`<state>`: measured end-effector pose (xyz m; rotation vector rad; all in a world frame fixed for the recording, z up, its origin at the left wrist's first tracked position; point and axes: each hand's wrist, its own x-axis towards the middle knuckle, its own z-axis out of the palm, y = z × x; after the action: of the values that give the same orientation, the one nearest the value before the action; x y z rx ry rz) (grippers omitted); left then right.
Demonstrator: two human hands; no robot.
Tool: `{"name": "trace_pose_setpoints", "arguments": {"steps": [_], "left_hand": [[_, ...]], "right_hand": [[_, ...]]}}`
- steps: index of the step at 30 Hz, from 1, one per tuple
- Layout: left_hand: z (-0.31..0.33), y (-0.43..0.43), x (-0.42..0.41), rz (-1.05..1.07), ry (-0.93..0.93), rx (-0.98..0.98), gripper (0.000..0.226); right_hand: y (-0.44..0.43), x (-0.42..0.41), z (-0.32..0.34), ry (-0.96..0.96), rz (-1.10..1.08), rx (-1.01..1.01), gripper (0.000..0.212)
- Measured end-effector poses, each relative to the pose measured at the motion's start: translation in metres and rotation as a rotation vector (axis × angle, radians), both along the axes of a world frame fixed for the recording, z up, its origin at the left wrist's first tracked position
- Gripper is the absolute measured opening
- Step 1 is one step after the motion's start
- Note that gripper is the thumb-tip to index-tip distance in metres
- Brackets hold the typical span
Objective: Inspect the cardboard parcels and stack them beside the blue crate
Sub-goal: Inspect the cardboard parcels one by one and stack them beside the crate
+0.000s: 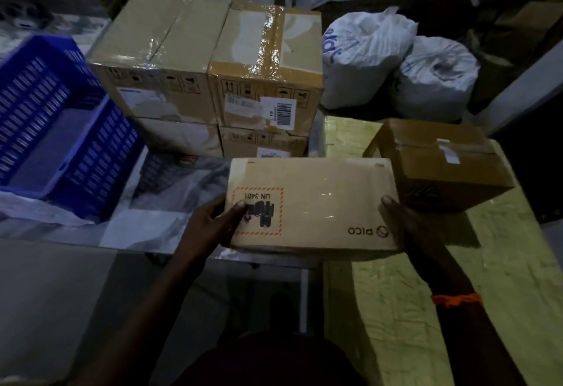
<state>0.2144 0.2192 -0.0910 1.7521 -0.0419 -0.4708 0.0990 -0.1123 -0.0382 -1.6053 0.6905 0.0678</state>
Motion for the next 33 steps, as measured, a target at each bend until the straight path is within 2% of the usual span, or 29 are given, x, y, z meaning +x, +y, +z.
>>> {"name": "trace_pose_setpoints", "arguments": {"steps": [4, 7, 12, 18, 23, 30, 33], "left_hand": [[0.006, 0.037, 0.007, 0.039, -0.076, 0.107, 0.029], [0.007, 0.054, 0.008, 0.124, -0.028, 0.118, 0.033], [0.007, 0.063, 0.005, 0.141, -0.021, 0.160, 0.037], [0.002, 0.061, 0.005, 0.149, -0.056, 0.210, 0.039], [-0.002, 0.065, 0.005, 0.164, -0.002, 0.160, 0.059], [0.013, 0.049, 0.034, 0.157, 0.025, 0.082, 0.019], [0.020, 0.041, 0.034, 0.169, 0.022, 0.026, 0.014]], "right_hand": [[0.036, 0.013, -0.034, 0.046, -0.031, 0.002, 0.027], [0.060, 0.028, -0.051, 0.043, -0.006, -0.017, 0.030], [0.062, 0.047, -0.055, 0.069, -0.011, -0.065, 0.037], [0.057, 0.068, -0.053, 0.099, 0.007, -0.067, 0.036], [0.057, 0.073, -0.060, 0.140, 0.014, -0.118, 0.044], [0.053, 0.099, -0.034, 0.048, 0.022, -0.215, 0.040], [0.061, 0.104, -0.027, 0.036, 0.009, -0.191, 0.039]]}}
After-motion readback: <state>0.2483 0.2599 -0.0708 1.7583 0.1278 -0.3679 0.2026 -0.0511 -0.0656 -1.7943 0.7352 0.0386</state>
